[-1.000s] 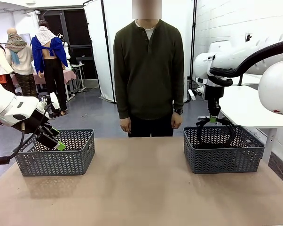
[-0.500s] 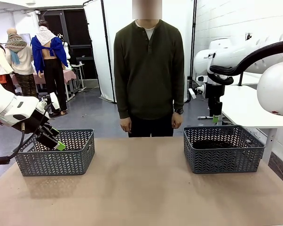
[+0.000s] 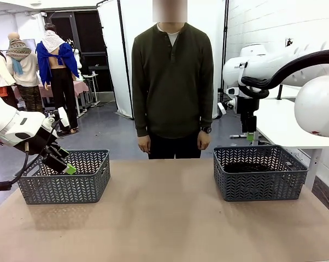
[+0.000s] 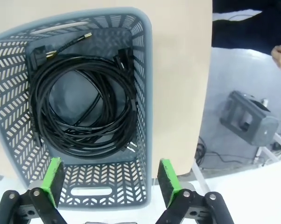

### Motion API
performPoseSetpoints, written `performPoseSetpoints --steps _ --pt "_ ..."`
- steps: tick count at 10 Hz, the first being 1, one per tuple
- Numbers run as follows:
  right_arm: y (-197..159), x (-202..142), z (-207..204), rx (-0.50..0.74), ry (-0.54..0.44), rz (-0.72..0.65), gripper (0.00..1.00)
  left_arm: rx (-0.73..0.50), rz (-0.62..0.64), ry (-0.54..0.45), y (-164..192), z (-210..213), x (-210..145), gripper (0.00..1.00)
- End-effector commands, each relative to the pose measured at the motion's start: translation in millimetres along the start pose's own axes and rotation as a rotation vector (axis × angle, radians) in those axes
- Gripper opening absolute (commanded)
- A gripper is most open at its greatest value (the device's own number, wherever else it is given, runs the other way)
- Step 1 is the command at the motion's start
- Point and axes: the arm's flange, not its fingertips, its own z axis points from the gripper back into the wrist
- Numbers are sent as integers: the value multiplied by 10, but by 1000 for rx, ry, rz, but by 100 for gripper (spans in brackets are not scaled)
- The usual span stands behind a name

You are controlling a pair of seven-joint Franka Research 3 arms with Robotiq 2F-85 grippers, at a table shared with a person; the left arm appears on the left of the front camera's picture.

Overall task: Organize the cables according to human instructions.
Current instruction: Pick up a bundle of cables and place it in the basket indicated by the human.

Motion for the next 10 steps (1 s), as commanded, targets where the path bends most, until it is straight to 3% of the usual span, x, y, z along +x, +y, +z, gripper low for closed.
performPoseSetpoints --steps 1,10 --pt "16 -58 8 4 -14 10 100 -8 8 -7 -12 -5 -41 100" --pt "16 -58 8 4 -14 10 100 -8 8 -7 -12 -5 -41 100"
